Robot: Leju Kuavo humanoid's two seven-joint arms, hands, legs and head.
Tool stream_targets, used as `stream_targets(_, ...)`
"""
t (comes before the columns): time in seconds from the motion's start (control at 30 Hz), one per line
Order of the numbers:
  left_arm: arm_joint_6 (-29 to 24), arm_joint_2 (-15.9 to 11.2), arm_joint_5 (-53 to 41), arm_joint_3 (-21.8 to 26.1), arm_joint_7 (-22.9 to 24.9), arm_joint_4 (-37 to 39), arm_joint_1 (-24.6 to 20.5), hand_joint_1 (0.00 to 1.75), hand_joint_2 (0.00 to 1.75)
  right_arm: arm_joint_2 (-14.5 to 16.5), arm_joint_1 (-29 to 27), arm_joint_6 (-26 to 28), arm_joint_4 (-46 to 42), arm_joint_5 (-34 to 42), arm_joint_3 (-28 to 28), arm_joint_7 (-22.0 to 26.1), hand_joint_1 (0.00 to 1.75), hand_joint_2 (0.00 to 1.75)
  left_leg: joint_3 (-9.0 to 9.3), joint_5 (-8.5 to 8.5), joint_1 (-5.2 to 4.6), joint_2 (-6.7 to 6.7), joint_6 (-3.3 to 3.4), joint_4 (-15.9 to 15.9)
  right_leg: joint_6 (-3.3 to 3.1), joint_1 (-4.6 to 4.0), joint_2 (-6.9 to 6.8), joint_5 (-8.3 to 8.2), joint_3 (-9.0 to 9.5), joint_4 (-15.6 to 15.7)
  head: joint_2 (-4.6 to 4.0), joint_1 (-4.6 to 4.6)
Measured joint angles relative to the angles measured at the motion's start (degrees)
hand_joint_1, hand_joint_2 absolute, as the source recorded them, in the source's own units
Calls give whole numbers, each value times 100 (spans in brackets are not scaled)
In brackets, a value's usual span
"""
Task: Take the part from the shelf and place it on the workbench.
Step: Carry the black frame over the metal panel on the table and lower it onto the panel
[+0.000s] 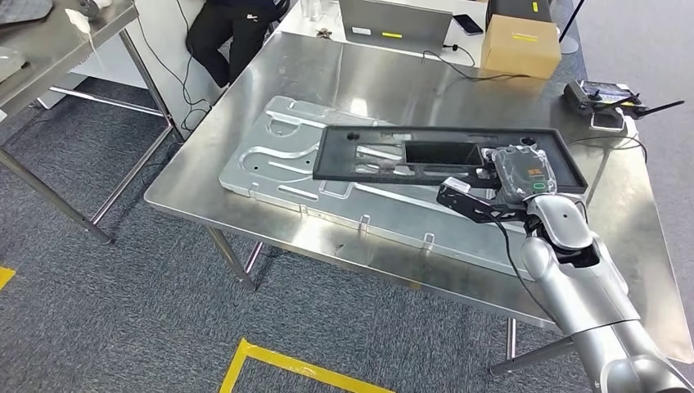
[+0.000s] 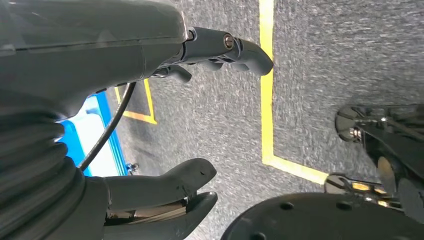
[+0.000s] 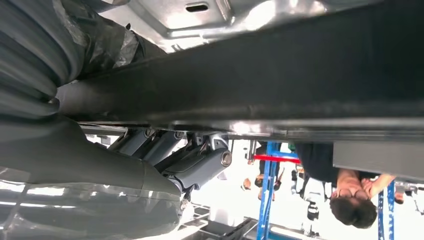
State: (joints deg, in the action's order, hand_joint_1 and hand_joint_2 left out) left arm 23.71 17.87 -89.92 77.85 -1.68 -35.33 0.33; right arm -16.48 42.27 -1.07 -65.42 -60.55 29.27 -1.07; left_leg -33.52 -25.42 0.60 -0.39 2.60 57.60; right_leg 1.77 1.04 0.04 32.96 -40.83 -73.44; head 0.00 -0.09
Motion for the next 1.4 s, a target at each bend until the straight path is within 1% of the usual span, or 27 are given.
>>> stream_targets(0.03, 0, 5, -1, 0, 0, -1, 2, 0, 175, 0, -2, -1, 13, -1, 2, 1, 175, 175, 47, -44, 1, -3, -11, 15, 4, 12, -4, -241, 63, 259, 0, 1)
stream_targets(0.07, 1, 10, -1, 0, 0, -1, 5, 0, 175, 0, -3, -1, 20, -1, 4, 1, 175, 175, 95, -97, 2, -5, -29, 34, 1, 24, -13, -493, 189, 625, 0, 1)
stream_targets(0.1, 5, 15, -2, 1, 0, -3, 5, 0, 175, 1, 1, -1, 28, 0, 5, 2, 175, 175, 131, -149, -8, -7, -57, 61, -7, 17, -21, -672, 326, 961, 0, 2)
stream_targets(0.13, 14, 19, -1, 3, 0, -8, 4, 0, 175, 1, 5, -1, 36, 3, 5, 2, 175, 175, 152, -191, -17, -8, -88, 80, -28, 7, -25, -764, 433, 1208, 0, -1)
stream_targets(0.17, 26, 22, -1, 4, 0, -16, 3, 0, 175, 1, 7, -1, 45, 5, 7, 2, 175, 175, 159, -220, -26, -8, -119, 90, -54, -10, -23, -763, 482, 1318, 0, -2)
stream_targets(0.2, 41, 30, 0, 7, 0, -27, 1, 0, 175, 1, 6, 0, 57, 8, 8, 1, 175, 175, 161, -235, -34, -5, -149, 89, -84, -27, -13, -725, 494, 1337, 0, -4)
stream_targets(0.27, 65, 44, 0, 12, 0, -57, -2, 0, 175, 0, -2, 2, 76, 13, 9, -3, 175, 175, 175, -279, -27, 4, -205, 95, -149, -9, 6, -698, 517, 1371, 0, -5)
stream_targets(0.3, 76, 52, -1, 14, -1, -75, -3, 0, 175, 1, -5, 4, 84, 16, 9, -4, 175, 175, 148, -338, -22, 7, -235, 183, -185, 5, 8, -686, 546, 1389, 0, -7)
stream_targets(0.33, 87, 58, -1, 15, -2, -93, -4, 0, 175, 1, -6, 5, 90, 21, 9, -5, 175, 175, 57, -444, -14, 7, -265, 388, -222, 18, 6, -670, 581, 1406, 0, -10)
stream_targets(0.37, 96, 63, -2, 17, -3, -110, -3, 0, 175, 3, -9, 7, 99, 29, 9, -7, 175, 175, -103, -580, -3, 8, -291, 704, -257, 19, 0, -649, 614, 1413, 0, -14)
stream_targets(0.4, 105, 69, -2, 20, -4, -126, 0, 0, 175, 9, -17, 9, 112, 38, 9, -8, 175, 175, -323, -726, 3, 8, -311, 1097, -285, 14, -1, -623, 642, 1414, 0, -16)
stream_targets(0.43, 115, 76, -2, 23, -4, -141, 5, 0, 175, 17, -35, 9, 130, 49, 9, -7, 175, 175, -552, -829, 9, 8, -324, 1464, -301, 7, -1, -595, 668, 1413, 0, -18)
stream_targets(0.47, 125, 81, -2, 26, -4, -158, 10, 0, 175, 28, -60, 10, 150, 58, 9, -6, 175, 175, -724, -843, 12, 8, -329, 1695, -307, -1, 3, -566, 701, 1412, 0, -18)
stream_targets(0.5, 139, 88, -2, 28, -5, -179, 15, 0, 175, 40, -91, 12, 171, 68, 9, -4, 175, 175, -802, -737, 11, 8, -322, 1718, -304, -8, 9, -532, 745, 1411, 0, -18)
stream_targets(0.53, 153, 96, -2, 29, -6, -203, 19, 0, 175, 53, -123, 14, 192, 79, 10, -3, 175, 175, -761, -511, 9, 8, -301, 1505, -299, -16, 16, -491, 803, 1410, 0, -18)
stream_targets(0.57, 163, 103, -2, 30, -7, -228, 24, 0, 175, 67, -148, 15, 211, 89, 10, -2, 175, 175, -637, -225, 1, 6, -266, 1122, -290, -23, 21, -448, 864, 1411, 0, -17)
stream_targets(0.6, 169, 109, -2, 33, -9, -256, 26, 0, 175, 79, -166, 17, 231, 99, 9, -2, 175, 175, -492, -3, -15, 3, -225, 751, -276, -34, 24, -405, 915, 1413, 0, -14)
stream_targets(0.63, 172, 116, -1, 39, -11, -281, 28, 0, 175, 90, -177, 19, 248, 108, 9, -1, 175, 175, -365, 137, -35, 1, -183, 445, -254, -38, 30, -374, 945, 1415, 0, -14)
stream_targets(0.67, 173, 124, -1, 46, -14, -301, 29, 0, 175, 98, -184, 21, 262, 114, 9, -1, 175, 175, -293, 171, -56, -1, -152, 273, -229, -38, 33, -358, 951, 1417, 0, -14)
stream_targets(0.7, 176, 132, 2, 55, -17, -323, 29, 0, 175, 102, -193, 22, 278, 118, 10, -1, 175, 175, -264, 133, -73, -2, -134, 221, -201, -35, 36, -353, 947, 1431, 0, -13)
stream_targets(0.73, 180, 143, 9, 63, -23, -340, 31, 0, 175, 106, -207, 23, 290, 121, 10, -1, 175, 175, -245, 130, -70, -3, -137, 162, -183, -37, 38, -353, 947, 1434, 0, -14)
stream_targets(0.83, 192, 179, 39, 97, -83, -378, 31, 0, 175, 123, -261, 22, 324, 124, 10, 1, 175, 175, -198, 137, -55, -16, -181, 70, -189, -47, 25, -389, 976, 1471, 0, -8)
stream_targets(0.97, 201, 208, 38, 129, -133, -387, 22, 0, 175, 162, -331, 17, 389, 138, 11, 3, 175, 175, -189, 109, -66, -30, -149, 65, -166, -38, 4, -363, 1045, 1575, 0, -7)
stream_targets(1.1, 275, 227, 35, 152, -160, -388, 18, 0, 175, 203, -398, 13, 493, 187, 11, 19, 0, 0, -187, 95, -79, -27, -124, 68, -159, -30, 3, -365, 1056, 1595, 0, -8)
stream_targets(1.3, 365, 239, 15, 186, -238, -388, 12, 0, 175, 262, -414, 7, 654, 258, 11, 69, 0, 0, -181, 100, -86, -25, -110, 75, -130, -26, 1, -377, 1060, 1597, 0, -8)
stream_targets(1.4, 345, 242, 26, 233, -238, -388, 9, 0, 44, 270, -414, 6, 684, 270, 11, 72, 0, 0, -172, 102, -86, -23, -109, 75, -128, -28, 1, -377, 1064, 1595, 0, -8)
